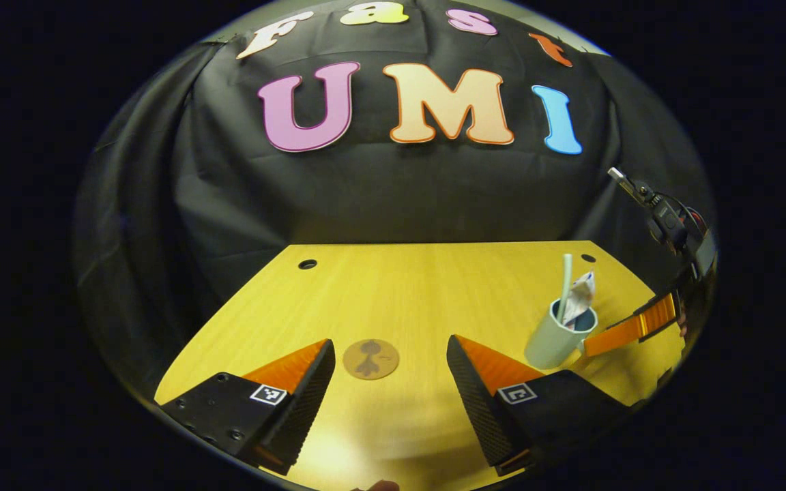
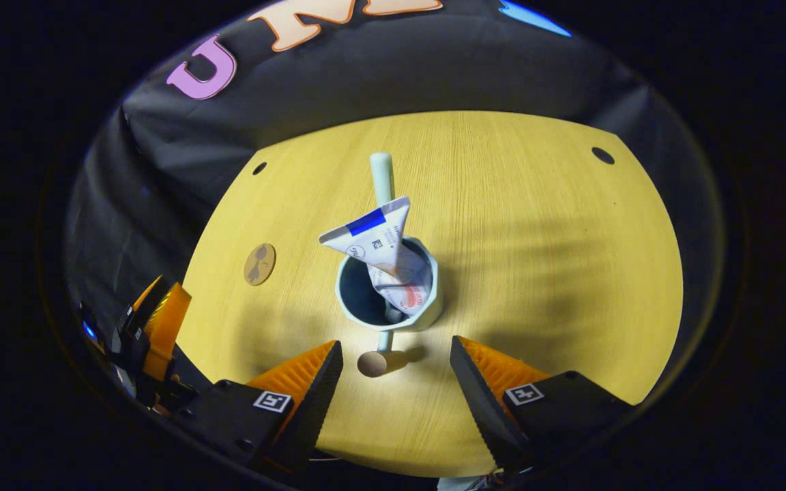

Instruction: Put the toothbrush and toothpaste on the desktop into the cup, then pick up the cup and place it on the coaster on the desktop.

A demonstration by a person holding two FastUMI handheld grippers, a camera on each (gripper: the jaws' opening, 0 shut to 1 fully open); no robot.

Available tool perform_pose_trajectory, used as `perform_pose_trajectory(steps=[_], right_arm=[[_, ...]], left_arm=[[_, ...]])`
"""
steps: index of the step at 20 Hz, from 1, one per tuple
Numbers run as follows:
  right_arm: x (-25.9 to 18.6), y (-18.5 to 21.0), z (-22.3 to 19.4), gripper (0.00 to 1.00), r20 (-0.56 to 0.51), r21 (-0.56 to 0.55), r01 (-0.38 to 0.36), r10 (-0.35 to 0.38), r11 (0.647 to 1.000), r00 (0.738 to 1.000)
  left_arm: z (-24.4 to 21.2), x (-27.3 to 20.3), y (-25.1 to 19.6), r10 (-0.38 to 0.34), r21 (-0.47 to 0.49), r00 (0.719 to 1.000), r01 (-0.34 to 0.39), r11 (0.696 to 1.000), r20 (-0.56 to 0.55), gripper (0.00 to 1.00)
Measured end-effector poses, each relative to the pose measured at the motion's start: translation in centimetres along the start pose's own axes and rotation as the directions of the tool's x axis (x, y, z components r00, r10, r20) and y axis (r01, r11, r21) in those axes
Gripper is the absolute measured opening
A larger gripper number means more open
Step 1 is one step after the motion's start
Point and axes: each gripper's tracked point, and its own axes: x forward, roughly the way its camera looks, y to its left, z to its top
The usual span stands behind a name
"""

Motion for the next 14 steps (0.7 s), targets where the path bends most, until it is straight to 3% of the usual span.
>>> perform_pose_trajectory(steps=[1,3,7,8,9,10,11,14], right_arm=[[0.7,0.1,-0.2,0.97,-0.022,-0.006,0.013,-0.014,1.000,1.000],[1.6,0.3,-0.2,0.97,-0.058,-0.031,0.033,-0.034,0.999,0.998],[3.2,0.5,-0.3,0.85,-0.107,-0.073,0.078,-0.085,0.994,0.991],[3.6,0.3,-0.5,0.76,-0.119,-0.088,0.093,-0.103,0.992,0.988],[4.0,0.1,-0.8,0.83,-0.129,-0.104,0.106,-0.119,0.989,0.985],[4.2,-0.4,-0.8,0.80,-0.132,-0.120,0.118,-0.134,0.986,0.982],[4.5,-0.7,-1.0,0.70,-0.138,-0.135,0.132,-0.150,0.982,0.979],[4.7,-0.8,-1.4,0.64,-0.168,-0.132,0.131,-0.152,0.983,0.974]], left_arm=[[-0.3,-0.1,0.9,0.009,0.001,1.000,-0.009,1.000,-0.008,0.95],[-0.7,-0.2,2.5,0.030,0.003,0.999,-0.030,1.000,-0.017,0.95],[-1.1,-0.8,5.3,0.067,-0.001,0.997,-0.067,0.998,-0.023,0.95],[-1.4,-0.8,6.2,0.079,0.001,0.997,-0.079,0.997,-0.022,0.95],[-1.5,-0.9,6.9,0.091,0.000,0.996,-0.091,0.996,-0.021,0.95],[-1.6,-1.2,7.6,0.101,-0.003,0.995,-0.101,0.995,-0.022,0.96],[-1.7,-1.3,8.1,0.109,-0.005,0.994,-0.110,0.994,-0.024,0.97],[-2.3,-1.5,9.5,0.133,-0.003,0.991,-0.133,0.991,-0.030,0.97]])
